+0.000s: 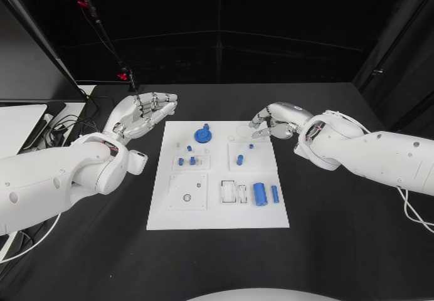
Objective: Assemble the parts on the task board
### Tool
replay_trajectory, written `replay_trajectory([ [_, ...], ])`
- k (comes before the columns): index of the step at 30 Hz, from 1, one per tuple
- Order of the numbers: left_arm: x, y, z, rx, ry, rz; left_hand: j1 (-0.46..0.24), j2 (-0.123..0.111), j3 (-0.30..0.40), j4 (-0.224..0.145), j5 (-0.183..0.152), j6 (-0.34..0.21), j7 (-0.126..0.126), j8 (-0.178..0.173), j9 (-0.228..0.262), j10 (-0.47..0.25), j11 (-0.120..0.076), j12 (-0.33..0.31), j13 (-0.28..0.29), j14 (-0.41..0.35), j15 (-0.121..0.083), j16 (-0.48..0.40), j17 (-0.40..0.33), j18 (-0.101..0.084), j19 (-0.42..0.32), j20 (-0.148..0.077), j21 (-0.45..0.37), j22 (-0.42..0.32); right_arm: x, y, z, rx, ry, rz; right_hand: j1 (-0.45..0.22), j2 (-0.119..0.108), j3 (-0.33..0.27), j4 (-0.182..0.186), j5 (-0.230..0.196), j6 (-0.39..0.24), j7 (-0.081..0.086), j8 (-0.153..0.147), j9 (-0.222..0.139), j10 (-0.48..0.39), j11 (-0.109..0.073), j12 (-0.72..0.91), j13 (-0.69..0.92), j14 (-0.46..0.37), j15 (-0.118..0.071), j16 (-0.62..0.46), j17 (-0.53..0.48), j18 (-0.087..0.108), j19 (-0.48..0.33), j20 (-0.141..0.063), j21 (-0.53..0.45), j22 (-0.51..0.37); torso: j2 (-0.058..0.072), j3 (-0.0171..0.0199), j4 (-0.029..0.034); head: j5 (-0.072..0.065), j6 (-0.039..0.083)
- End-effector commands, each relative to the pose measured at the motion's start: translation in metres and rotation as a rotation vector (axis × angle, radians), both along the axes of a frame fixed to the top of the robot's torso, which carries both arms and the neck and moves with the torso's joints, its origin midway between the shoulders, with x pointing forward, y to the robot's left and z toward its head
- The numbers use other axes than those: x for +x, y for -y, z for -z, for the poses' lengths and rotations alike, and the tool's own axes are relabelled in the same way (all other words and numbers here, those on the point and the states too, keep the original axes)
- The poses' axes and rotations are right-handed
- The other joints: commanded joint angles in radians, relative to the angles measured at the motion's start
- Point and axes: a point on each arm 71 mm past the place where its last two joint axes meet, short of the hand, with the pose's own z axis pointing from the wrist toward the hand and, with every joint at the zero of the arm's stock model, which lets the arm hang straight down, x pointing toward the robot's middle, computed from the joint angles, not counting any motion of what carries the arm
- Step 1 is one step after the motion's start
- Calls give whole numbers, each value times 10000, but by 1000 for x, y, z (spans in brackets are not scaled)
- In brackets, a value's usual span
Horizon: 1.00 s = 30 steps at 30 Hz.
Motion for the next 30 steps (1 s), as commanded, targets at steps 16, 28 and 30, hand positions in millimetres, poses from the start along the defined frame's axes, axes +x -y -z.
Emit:
replay_trajectory([
  [16,-2,-1,-5,-743,401,203,183,297,203,-30,115,-751,1098,957,117,-660,50,960,64,-588,57,989,-376,-136,98,-11,48,-411,-4,-20,23,-2335,-249,-321,-296,-173,-183,196,-47,-138,134,-319,-22,-16,51,-337,-336,1040,8,25,2634,12,213,-47,-326,1909,0,5,2,-1,-96],
  [28,-2,-1,-5,-733,366,196,244,420,196,-37,141,-886,1100,1201,132,-769,49,1203,65,-647,55,1206,-501,-123,183,-13,68,-482,-2,-24,29,-3097,-159,2,-108,-145,-79,88,-45,-81,115,-359,-3,56,24,-409,-440,1040,-36,25,2634,17,217,-55,-332,1902,-5,3,5,17,-138],
  [30,-2,-1,-5,-732,358,195,269,460,195,-40,156,-916,1101,1265,135,-782,48,1272,67,-665,54,1260,-536,-123,196,-13,69,-501,-2,-25,29,-3159,9,67,-60,-125,-42,64,-45,-63,124,-367,0,56,13,-436,-470,1040,-56,25,2634,17,220,-67,-330,1902,-7,1,1,30,-147],
])
